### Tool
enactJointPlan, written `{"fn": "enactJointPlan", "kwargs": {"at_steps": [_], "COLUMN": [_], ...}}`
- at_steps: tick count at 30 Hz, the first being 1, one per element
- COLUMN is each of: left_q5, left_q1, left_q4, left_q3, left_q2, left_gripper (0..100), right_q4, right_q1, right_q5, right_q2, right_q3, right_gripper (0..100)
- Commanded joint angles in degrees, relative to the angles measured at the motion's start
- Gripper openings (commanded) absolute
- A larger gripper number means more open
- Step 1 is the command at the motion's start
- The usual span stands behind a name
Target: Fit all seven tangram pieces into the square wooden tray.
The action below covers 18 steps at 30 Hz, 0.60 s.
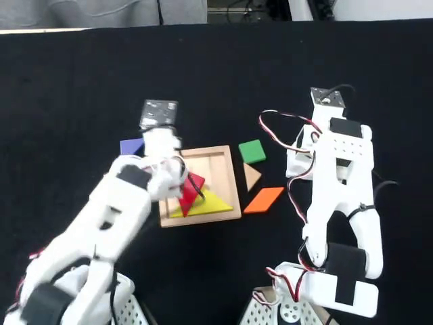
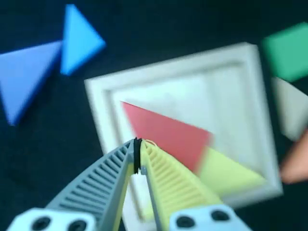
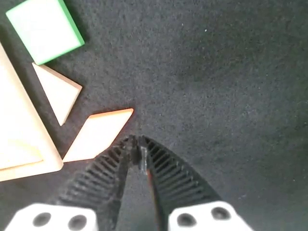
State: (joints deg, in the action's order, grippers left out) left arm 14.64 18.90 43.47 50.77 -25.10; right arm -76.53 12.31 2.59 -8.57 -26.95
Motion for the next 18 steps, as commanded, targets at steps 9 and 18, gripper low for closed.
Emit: {"fn": "enactJointPlan", "kwargs": {"at_steps": [9,18], "left_q5": [-1.8,-2.0], "left_q1": [17.4,17.0], "left_q4": [0.8,-7.0], "left_q3": [8.0,5.0], "left_q2": [-18.1,-2.0], "left_gripper": [3,3], "right_q4": [1.8,1.8], "right_q1": [1.1,1.6], "right_q5": [-0.6,-0.6], "right_q2": [-0.9,-0.9], "right_q3": [0.3,0.3], "right_gripper": [1.1,1.1]}}
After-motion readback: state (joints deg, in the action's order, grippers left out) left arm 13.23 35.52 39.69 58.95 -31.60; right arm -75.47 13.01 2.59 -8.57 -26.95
